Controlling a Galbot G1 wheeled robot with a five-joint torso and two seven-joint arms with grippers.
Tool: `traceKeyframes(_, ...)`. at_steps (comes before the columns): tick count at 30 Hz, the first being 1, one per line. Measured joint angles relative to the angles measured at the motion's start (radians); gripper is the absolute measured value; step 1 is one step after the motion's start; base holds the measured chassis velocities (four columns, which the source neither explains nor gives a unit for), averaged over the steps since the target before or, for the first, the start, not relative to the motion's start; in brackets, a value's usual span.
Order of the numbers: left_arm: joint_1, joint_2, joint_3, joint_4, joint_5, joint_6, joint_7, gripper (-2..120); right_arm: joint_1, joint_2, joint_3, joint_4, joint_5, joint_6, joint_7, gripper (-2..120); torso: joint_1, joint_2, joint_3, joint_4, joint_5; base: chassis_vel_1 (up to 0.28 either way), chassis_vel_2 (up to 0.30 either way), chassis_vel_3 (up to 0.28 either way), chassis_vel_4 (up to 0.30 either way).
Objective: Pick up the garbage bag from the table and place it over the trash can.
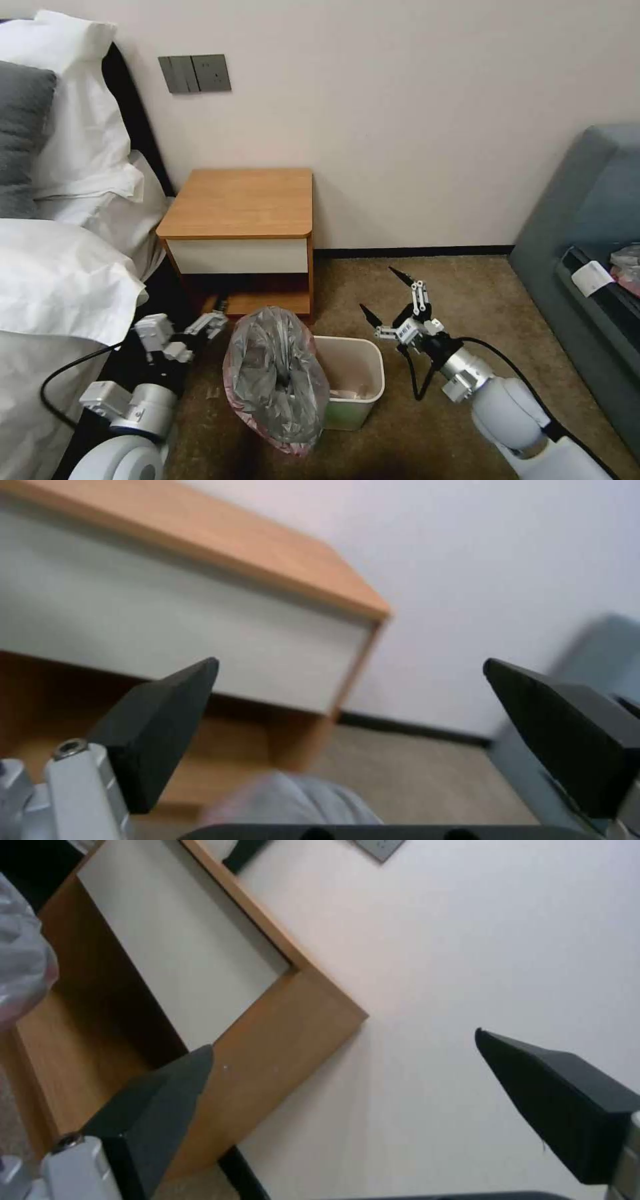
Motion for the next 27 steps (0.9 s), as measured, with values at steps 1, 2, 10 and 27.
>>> traceKeyframes(1,0.000,0.004,0.008,0.007,-0.006,0.007,0.010,100,-0.001,0.003,0.000,-0.009,0.000,0.004,0.000,100,0.000,0.000,0.000,-0.0002,0.0000,0.000,0.000,0.000,0.000)
traceKeyframes(2,0.000,0.006,0.020,0.019,-0.016,0.015,0.020,100,-0.002,0.004,-0.001,-0.017,0.000,0.009,0.001,100,0.000,0.000,0.000,-0.0001,-0.0001,0.000,0.000,0.000,0.000)
traceKeyframes(10,-0.027,-0.016,0.089,0.123,-0.006,0.043,0.010,100,0.003,-0.014,0.003,-0.053,0.006,0.020,0.004,100,0.000,0.000,0.000,-0.0002,-0.0001,0.000,0.000,0.000,0.000)
traceKeyframes(27,-0.028,-0.044,0.153,0.199,0.080,0.029,-0.085,97,0.004,-0.022,0.003,-0.063,0.009,0.018,0.005,100,0.000,0.000,0.000,0.0000,0.0001,0.000,0.000,0.000,0.000)
